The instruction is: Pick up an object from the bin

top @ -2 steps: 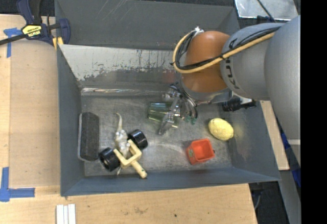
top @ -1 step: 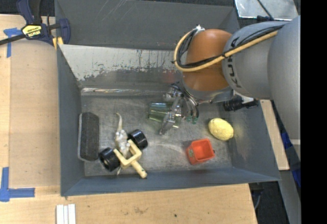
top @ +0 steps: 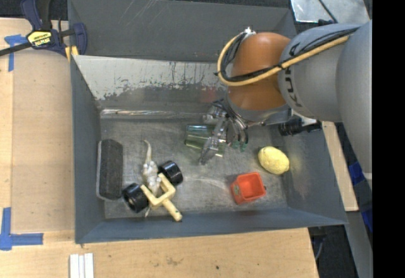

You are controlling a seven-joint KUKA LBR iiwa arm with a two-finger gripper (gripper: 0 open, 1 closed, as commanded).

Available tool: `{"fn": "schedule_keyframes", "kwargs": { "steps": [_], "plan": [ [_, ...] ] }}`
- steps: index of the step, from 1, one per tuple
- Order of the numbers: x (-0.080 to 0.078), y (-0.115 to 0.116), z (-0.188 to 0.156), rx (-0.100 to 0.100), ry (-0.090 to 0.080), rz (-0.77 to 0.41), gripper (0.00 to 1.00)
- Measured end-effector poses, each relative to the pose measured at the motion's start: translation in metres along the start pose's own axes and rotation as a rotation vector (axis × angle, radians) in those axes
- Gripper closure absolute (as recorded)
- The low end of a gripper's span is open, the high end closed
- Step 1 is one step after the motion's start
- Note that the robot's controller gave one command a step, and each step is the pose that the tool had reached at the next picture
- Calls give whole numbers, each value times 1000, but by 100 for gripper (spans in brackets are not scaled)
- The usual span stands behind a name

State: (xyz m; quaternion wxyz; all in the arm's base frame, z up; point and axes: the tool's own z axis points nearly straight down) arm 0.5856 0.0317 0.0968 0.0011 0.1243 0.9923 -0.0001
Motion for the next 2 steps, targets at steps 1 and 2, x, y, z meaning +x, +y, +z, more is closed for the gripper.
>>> {"fn": "schedule_keyframes", "kwargs": {
  "steps": [1, 2],
  "plan": [
    [0, 0, -10, -1, -1, 0, 100],
    [1, 0, -20, 1, 4, 0, 100]
  ]
}}
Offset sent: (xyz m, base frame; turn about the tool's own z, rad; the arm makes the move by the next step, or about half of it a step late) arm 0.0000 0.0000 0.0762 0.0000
